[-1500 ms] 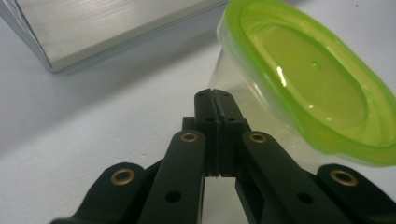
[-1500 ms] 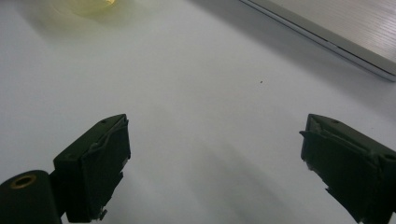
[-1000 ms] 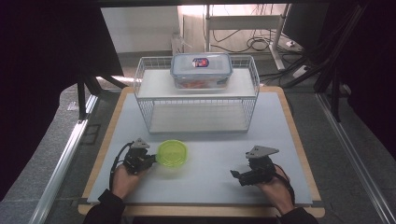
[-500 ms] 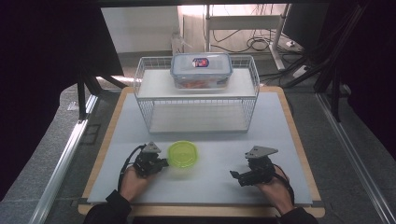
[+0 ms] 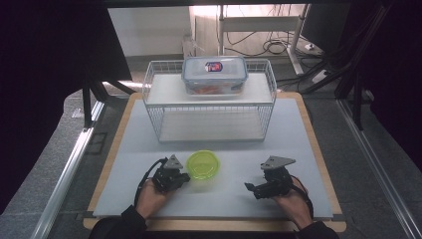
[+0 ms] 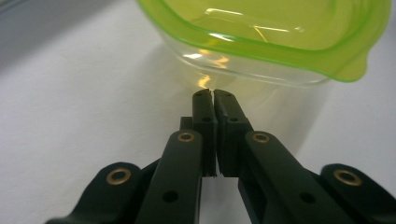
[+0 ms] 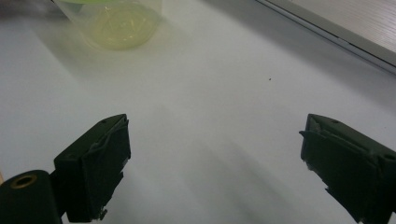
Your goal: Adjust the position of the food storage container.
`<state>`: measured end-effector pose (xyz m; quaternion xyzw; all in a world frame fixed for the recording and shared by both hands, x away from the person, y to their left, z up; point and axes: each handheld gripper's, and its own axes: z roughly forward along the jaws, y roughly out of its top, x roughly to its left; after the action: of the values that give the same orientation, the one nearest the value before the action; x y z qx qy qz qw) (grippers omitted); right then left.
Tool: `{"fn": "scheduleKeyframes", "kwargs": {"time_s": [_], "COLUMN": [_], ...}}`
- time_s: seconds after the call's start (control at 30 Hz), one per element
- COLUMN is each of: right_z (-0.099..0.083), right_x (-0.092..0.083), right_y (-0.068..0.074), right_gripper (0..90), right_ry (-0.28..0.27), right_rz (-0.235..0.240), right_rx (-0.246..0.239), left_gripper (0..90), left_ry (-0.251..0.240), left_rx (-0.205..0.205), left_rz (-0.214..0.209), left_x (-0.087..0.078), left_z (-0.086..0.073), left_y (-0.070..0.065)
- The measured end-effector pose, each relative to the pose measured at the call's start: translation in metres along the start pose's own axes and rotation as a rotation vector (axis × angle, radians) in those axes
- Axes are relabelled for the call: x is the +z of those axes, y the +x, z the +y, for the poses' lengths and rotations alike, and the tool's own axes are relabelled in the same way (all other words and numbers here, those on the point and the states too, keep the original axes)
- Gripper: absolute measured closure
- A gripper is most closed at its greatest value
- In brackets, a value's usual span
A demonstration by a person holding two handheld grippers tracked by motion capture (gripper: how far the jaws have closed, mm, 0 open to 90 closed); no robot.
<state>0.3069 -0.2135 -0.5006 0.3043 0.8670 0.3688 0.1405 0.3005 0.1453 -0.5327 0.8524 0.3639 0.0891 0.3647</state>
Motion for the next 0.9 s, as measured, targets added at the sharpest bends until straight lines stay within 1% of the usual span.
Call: {"fn": "scheduleKeyframes", "kwargs": {"time_s": [0.07,0.17,0.3,0.43,0.5,0.6,0.67,0.73,0.8,0.9], "right_z": [0.000,0.000,0.000,0.000,0.000,-0.001,-0.001,-0.001,-0.001,-0.001], "right_x": [0.000,0.001,0.001,0.002,0.002,0.003,0.003,0.002,0.002,0.002], "right_y": [0.000,0.000,0.001,0.001,0.001,0.001,0.001,0.001,0.000,0.000], "right_gripper": [8.0,7.9,8.0,7.9,7.9,7.9,8.0,8.0,7.9,7.9], "right_ry": [-0.001,0.002,0.005,0.009,0.010,0.011,0.012,0.009,0.011,0.013], "right_rz": [0.001,0.002,0.001,0.002,0.002,0.003,0.003,0.003,0.004,0.004], "right_rx": [0.000,0.001,-0.001,0.002,0.001,0.002,0.003,0.004,0.004,0.005], "left_gripper": [87.9,88.1,88.2,88.3,88.3,88.3,88.3,88.3,88.3,88.3], "left_ry": [-0.015,-0.032,-0.024,-0.022,-0.025,-0.022,-0.020,-0.026,-0.020,-0.022], "left_rx": [-0.020,-0.051,-0.057,-0.049,-0.048,-0.028,-0.002,-0.003,0.007,0.002], "left_rz": [0.014,0.001,0.002,0.007,0.000,-0.011,-0.010,-0.020,-0.030,-0.045], "left_x": [-0.002,-0.002,0.006,0.014,0.018,0.023,0.024,0.025,0.025,0.026], "left_z": [0.000,0.002,0.006,0.013,0.016,0.020,0.023,0.024,0.024,0.024], "left_y": [0.004,0.010,0.013,0.015,0.015,0.009,0.005,0.002,0.000,-0.004]}}
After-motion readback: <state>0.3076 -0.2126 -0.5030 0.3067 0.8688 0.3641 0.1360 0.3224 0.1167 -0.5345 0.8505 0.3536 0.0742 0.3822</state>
